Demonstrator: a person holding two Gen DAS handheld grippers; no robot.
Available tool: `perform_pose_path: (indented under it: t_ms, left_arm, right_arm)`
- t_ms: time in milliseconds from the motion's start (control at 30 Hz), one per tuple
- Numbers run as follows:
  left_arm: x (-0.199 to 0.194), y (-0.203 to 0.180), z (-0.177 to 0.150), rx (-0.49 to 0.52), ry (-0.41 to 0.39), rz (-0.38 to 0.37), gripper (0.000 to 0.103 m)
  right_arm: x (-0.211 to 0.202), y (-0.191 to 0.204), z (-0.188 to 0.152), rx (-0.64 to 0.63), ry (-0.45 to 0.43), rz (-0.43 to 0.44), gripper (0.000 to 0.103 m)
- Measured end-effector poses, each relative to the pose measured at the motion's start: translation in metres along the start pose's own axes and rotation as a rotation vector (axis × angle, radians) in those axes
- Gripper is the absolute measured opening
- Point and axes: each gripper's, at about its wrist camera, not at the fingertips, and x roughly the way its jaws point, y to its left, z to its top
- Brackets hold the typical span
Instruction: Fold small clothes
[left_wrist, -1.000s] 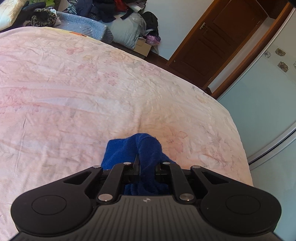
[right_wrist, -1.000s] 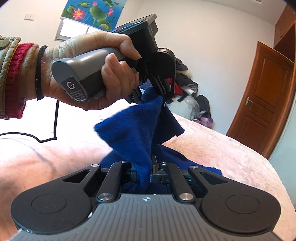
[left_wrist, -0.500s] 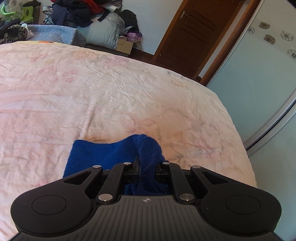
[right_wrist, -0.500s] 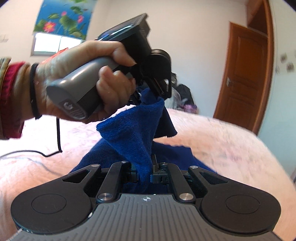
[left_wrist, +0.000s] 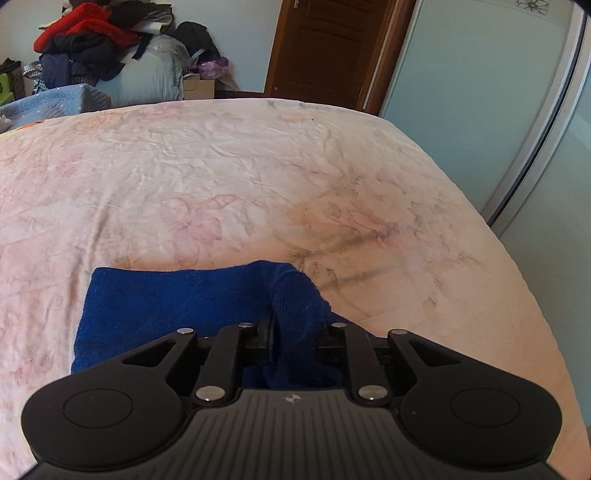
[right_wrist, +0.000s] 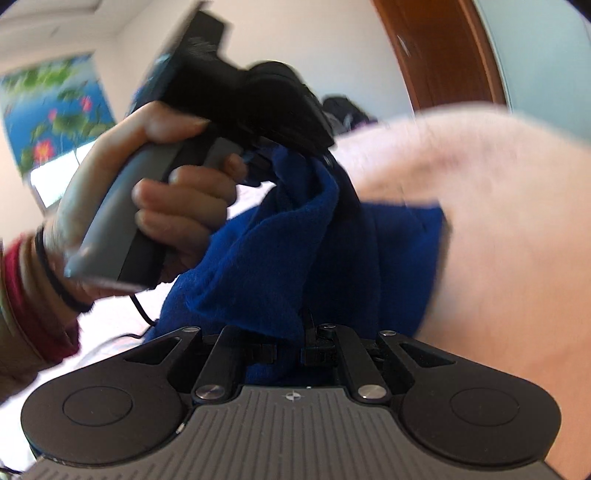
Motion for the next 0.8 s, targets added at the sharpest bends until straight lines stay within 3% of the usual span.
perform_pose_path:
  t_ms: [133,167,233,333,400,500,600,700,800]
  left_arm:
    - [-0.010,0.001,0.001,-0.025,-0.066,-0.074,0.070]
    - [-0.015,0.001,0.003,-0.033,-0.100,-0.075,0.075]
    - [-0.025,0.001,0.006,-0.023,-0.155,-0.069,0.075]
    - [-0.038,0.008,0.009,-0.001,-0.196,-0.043,0.075]
    - [-0.047,0.019,0.005,0.003,-0.208,-0.020,0.075]
    - [-0.057,0.040,-0.015,0.015,-0.184,-0.004,0.076]
    - [-0.062,0.051,-0.043,0.059,-0.147,0.008,0.076]
    - [-0.067,0.047,-0.075,0.141,-0.130,0.027,0.076]
    - [-0.075,0.036,-0.106,0.269,-0.155,0.075,0.076]
  right_arm:
    - [-0.004,-0.023,-0.003,0.180,0.030,0.080,0.010]
    - [-0.004,-0.026,-0.004,0.203,0.038,0.090,0.010]
    - [-0.004,-0.029,-0.005,0.228,0.054,0.103,0.020]
    - [-0.005,-0.032,-0.007,0.253,0.078,0.119,0.020]
    - [-0.009,-0.034,-0.006,0.257,0.106,0.141,0.022]
    - [-0.023,-0.035,0.004,0.167,0.123,0.166,0.037]
    - [-0.035,-0.038,0.032,0.035,0.056,0.063,0.064]
    - [-0.029,-0.043,0.068,-0.001,-0.009,0.014,0.066]
    - [0.004,-0.048,0.105,-0.031,-0.022,-0.006,0.067]
